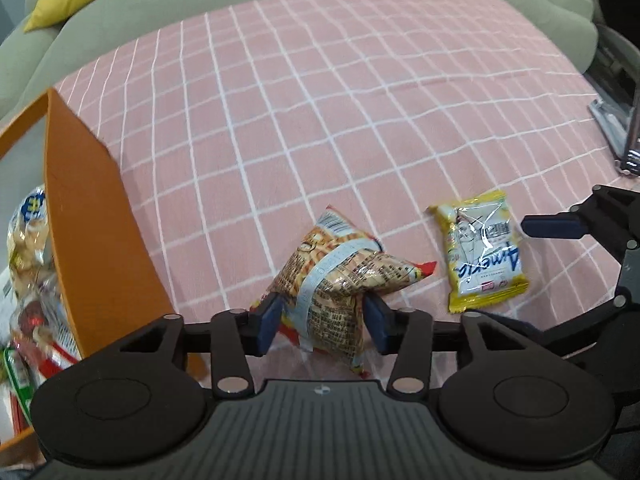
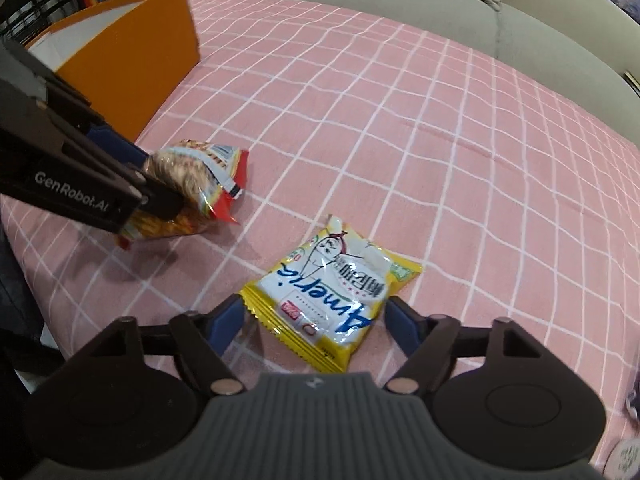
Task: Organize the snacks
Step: 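Lift the orange-striped bag with the left tool while the right tool grasps the yellow 'Amerie' packet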
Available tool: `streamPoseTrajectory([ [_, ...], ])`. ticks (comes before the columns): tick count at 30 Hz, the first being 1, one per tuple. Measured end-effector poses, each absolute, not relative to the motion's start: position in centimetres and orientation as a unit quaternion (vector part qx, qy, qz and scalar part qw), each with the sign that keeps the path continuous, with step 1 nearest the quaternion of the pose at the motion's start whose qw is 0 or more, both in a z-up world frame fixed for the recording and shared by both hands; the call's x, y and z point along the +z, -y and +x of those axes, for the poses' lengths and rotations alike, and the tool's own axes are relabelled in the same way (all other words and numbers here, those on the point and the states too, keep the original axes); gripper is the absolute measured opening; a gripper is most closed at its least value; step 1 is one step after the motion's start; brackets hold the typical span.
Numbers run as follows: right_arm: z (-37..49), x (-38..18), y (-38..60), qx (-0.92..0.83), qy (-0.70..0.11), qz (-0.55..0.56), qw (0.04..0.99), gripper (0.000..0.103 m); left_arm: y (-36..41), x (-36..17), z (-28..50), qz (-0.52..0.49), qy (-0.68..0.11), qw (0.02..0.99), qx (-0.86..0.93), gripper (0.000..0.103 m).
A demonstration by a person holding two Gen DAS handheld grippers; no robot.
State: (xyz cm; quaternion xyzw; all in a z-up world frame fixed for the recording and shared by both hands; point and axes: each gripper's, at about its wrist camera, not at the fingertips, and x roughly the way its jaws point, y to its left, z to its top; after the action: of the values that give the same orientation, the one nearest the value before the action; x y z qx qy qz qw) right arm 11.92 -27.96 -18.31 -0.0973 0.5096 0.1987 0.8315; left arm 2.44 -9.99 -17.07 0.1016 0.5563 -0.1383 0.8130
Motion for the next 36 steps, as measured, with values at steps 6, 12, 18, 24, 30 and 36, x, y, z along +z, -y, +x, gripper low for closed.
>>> streamPoseTrajectory([
  [6, 11.5, -17.2, 29.9, 0.15, -0.518, -0.006, 0.842, 0.085, 8.8, -17.2, 2.0, 0.11, -0.535, 0.819, -0.176, 0.073],
  [12, 11.7, -17.7, 32.3, 0.096, -0.529, 0.126, 0.834, 0.075, 9.1, -16.2, 6.9, 0.113, -0.527, 0.821, -0.186, 0.076],
  [18, 12.1, -19.0, 30.0, 0.087, -0.54, 0.079, 0.834, 0.072, 10.2, -16.9, 7.7, 0.116, -0.533, 0.819, -0.176, 0.076],
  [24, 12.4, -19.5, 27.0, 0.106, -0.522, -0.003, 0.847, 0.075, 10.2, -17.0, 8.9, 0.114, -0.542, 0.813, -0.177, 0.083],
  [30, 12.3, -20.3, 25.5, 0.119, -0.512, -0.056, 0.849, 0.066, 11.4, -18.6, 9.9, 0.133, -0.559, 0.799, -0.18, 0.083],
  [36, 12.8, -20.6, 24.6, 0.127, -0.506, -0.06, 0.851, 0.057, 11.7, -19.1, 10.6, 0.126, -0.568, 0.795, -0.171, 0.067],
])
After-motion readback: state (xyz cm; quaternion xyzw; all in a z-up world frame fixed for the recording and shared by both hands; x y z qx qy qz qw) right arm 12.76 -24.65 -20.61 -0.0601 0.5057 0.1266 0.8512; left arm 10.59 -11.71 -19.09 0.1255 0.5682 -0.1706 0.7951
